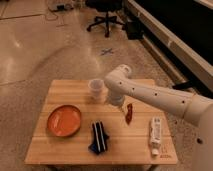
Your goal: Drag the pepper across the table
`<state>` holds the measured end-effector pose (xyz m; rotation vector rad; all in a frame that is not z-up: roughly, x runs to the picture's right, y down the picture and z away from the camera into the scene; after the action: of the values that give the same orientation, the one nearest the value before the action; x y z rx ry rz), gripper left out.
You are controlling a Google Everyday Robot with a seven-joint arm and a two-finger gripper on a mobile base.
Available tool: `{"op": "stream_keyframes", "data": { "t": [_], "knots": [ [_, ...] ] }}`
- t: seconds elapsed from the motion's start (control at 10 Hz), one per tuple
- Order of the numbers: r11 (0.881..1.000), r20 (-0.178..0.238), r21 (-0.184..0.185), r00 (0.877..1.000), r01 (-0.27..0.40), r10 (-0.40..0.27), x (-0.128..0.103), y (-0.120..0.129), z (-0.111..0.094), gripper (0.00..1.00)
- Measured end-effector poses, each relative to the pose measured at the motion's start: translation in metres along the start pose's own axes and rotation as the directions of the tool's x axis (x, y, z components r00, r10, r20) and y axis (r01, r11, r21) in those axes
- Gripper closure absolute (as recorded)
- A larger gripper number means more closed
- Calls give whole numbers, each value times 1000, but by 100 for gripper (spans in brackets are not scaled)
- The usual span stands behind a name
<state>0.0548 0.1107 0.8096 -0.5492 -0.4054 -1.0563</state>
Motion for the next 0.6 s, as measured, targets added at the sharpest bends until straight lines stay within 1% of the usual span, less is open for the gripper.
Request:
{"op": "stream_keyframes", "data": {
  "t": [0.2,0.4,0.6],
  "knots": [
    [1000,14,-9,1000,0,1,9,16,23,20],
    [1000,13,-30,1000,2,-2,19,28,40,20],
    [999,5,-53,1000,-11,11,36,46,53,20]
  ]
}}
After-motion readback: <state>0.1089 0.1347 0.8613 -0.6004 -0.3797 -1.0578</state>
